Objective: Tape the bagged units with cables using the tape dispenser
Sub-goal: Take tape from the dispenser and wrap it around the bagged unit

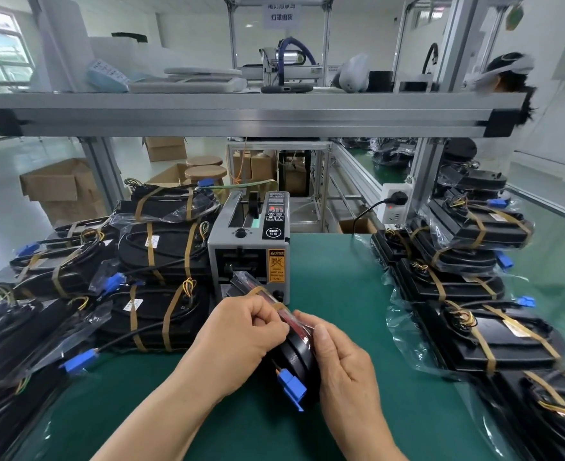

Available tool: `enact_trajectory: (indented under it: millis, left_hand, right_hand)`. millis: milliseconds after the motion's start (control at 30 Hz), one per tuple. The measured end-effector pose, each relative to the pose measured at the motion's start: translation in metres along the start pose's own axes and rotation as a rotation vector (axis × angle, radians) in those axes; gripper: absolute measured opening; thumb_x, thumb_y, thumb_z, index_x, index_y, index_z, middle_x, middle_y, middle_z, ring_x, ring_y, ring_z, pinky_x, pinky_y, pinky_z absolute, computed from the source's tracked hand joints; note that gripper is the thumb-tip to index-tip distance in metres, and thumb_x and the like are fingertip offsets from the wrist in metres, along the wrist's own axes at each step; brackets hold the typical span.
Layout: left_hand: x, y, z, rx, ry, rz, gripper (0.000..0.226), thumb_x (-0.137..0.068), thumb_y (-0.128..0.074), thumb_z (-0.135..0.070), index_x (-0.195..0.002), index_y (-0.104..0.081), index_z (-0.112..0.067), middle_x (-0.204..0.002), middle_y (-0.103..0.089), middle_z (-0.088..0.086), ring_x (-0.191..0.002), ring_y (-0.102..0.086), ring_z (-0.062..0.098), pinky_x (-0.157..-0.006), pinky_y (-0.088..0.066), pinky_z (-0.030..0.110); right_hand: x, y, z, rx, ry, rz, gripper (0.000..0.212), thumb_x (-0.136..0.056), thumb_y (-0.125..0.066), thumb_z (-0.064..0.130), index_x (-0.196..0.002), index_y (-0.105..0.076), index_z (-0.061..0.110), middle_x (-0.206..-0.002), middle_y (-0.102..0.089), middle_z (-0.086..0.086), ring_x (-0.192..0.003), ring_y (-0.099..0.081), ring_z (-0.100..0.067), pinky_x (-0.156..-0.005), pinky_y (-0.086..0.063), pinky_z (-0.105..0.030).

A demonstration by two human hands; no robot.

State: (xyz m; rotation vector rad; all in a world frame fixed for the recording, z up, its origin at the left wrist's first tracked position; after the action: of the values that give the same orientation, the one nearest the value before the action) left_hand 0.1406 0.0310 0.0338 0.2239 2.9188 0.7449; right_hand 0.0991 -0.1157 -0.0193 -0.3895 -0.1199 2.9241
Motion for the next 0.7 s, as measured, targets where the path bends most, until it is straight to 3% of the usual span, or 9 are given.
enact_trajectory:
  millis: [100, 200, 300, 533, 633, 700]
  left_hand:
    - [0.001, 0.000, 0.003, 0.010, 0.005, -0.059, 0.014, -0.080, -0.075, -0.028, -0.079, -0.061, -0.026, -0.051, -0.044, -0.013, -0.046, -0.040, 0.002, -0.052, -0.039, 0.018]
    - [0.002, 0.000, 0.006, 0.041, 0.006, -0.120, 0.022, -0.079, -0.078, -0.036, -0.081, -0.057, -0.042, -0.053, -0.047, -0.014, -0.048, -0.044, 0.000, -0.057, -0.040, 0.022]
    - [0.002, -0.001, 0.007, 0.054, -0.007, -0.156, 0.018, -0.082, -0.076, -0.042, -0.080, -0.058, -0.042, -0.052, -0.050, -0.013, -0.048, -0.046, -0.002, -0.058, -0.040, 0.023]
    - [-0.003, 0.001, 0.005, 0.023, -0.062, 0.001, 0.032, -0.072, -0.083, -0.038, -0.084, -0.055, -0.044, -0.055, -0.045, -0.015, -0.052, -0.044, 0.000, -0.064, -0.044, 0.025]
    - [-0.002, 0.003, 0.005, 0.019, -0.052, -0.001, 0.035, -0.066, -0.084, -0.040, -0.079, -0.051, -0.042, -0.058, -0.049, -0.018, -0.052, -0.043, 0.000, -0.060, -0.042, 0.023]
    - [0.001, 0.000, 0.004, 0.005, -0.067, -0.021, 0.038, -0.063, -0.086, -0.037, -0.075, -0.050, -0.037, -0.060, -0.051, -0.021, -0.052, -0.042, -0.002, -0.055, -0.038, 0.014]
  right_hand:
    - [0.000, 0.000, 0.000, -0.003, -0.010, -0.005, 0.031, -0.098, -0.047, 0.035, -0.108, -0.076, 0.038, -0.099, -0.078, 0.001, -0.096, -0.074, -0.017, -0.081, -0.057, -0.024]
    - [0.001, 0.000, -0.003, -0.005, -0.026, -0.003, 0.033, -0.096, -0.048, 0.037, -0.111, -0.076, 0.028, -0.105, -0.078, 0.003, -0.103, -0.072, -0.016, -0.091, -0.055, -0.037]
    - [0.001, 0.001, -0.002, 0.023, -0.013, -0.011, 0.033, -0.097, -0.048, 0.034, -0.113, -0.075, 0.025, -0.107, -0.077, 0.006, -0.106, -0.071, -0.013, -0.093, -0.057, -0.034]
    - [-0.005, 0.006, 0.002, 0.051, -0.086, -0.012, 0.029, -0.101, -0.051, 0.023, -0.103, -0.079, 0.027, -0.102, -0.078, 0.002, -0.101, -0.072, -0.017, -0.092, -0.054, -0.039]
    - [-0.021, 0.005, 0.025, 0.122, -0.095, 0.052, 0.023, -0.096, -0.062, 0.014, -0.093, -0.080, 0.027, -0.093, -0.078, 0.009, -0.091, -0.072, -0.005, -0.077, -0.053, -0.015]
    - [-0.038, 0.000, 0.044, 0.268, -0.074, 0.129, 0.015, -0.090, -0.070, 0.014, -0.093, -0.078, 0.026, -0.089, -0.077, 0.016, -0.084, -0.069, 0.007, -0.071, -0.047, -0.005]
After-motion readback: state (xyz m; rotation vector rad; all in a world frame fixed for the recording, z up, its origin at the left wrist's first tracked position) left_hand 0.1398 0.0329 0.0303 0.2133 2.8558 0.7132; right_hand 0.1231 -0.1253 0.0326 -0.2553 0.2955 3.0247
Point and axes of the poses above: each hand's wrist, its own x-axis away from the middle knuckle, its own y-axis out of the back of the hand, z = x × y, the point moved 6 cm from there along -x, towards the middle knuckle
